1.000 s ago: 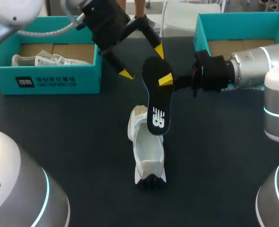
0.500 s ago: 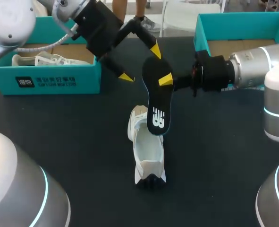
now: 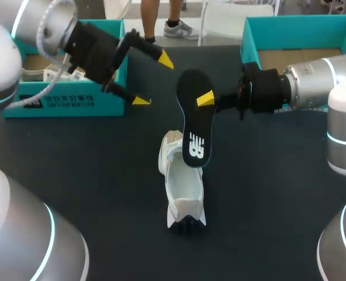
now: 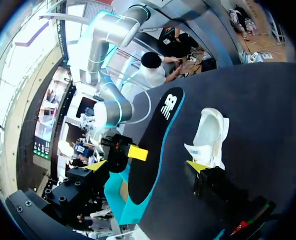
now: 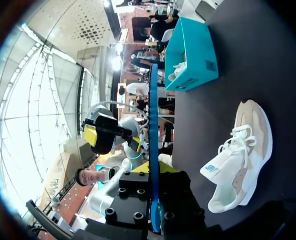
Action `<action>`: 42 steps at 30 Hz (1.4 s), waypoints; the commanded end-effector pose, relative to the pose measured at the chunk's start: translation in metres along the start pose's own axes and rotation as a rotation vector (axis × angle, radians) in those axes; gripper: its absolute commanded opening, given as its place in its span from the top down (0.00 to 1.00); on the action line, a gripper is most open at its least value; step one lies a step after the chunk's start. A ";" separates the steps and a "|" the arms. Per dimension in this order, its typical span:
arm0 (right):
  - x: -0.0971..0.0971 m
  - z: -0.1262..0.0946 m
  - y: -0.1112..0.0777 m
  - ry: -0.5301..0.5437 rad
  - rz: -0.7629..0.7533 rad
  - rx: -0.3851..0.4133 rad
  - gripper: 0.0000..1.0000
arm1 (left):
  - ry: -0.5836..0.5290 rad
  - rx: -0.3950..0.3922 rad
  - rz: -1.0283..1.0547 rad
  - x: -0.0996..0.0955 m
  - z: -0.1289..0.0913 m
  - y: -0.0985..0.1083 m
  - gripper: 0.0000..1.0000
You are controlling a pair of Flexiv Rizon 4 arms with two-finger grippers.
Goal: Take the shoe out of the shoebox, open the shoe tongue, remove and reinsert the insole, then place the shoe into the shoebox
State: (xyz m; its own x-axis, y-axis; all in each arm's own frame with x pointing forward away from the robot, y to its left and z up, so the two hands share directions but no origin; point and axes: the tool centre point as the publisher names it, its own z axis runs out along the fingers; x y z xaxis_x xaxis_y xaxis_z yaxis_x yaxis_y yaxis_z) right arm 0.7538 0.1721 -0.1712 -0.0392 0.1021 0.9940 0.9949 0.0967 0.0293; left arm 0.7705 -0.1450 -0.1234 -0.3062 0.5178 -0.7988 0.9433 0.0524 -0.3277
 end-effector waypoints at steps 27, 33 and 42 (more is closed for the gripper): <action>0.000 0.001 0.000 -0.001 0.001 -0.002 1.00 | -0.445 -0.096 0.172 0.035 0.032 0.028 0.00; 0.000 0.001 0.000 -0.001 0.001 -0.002 1.00 | -0.445 -0.096 0.172 0.035 0.032 0.028 0.00; -0.005 0.010 0.001 0.023 0.009 0.012 1.00 | -0.539 -0.061 0.150 0.029 0.037 0.037 0.00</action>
State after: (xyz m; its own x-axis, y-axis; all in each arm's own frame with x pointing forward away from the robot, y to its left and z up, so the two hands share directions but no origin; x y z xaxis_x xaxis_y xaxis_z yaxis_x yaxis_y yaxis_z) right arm 0.7511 0.1738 -0.1718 -0.0274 0.0908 0.9955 0.9945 0.1033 0.0179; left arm 0.7849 -0.1512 -0.1686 -0.1777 0.0473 -0.9829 0.9819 0.0752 -0.1739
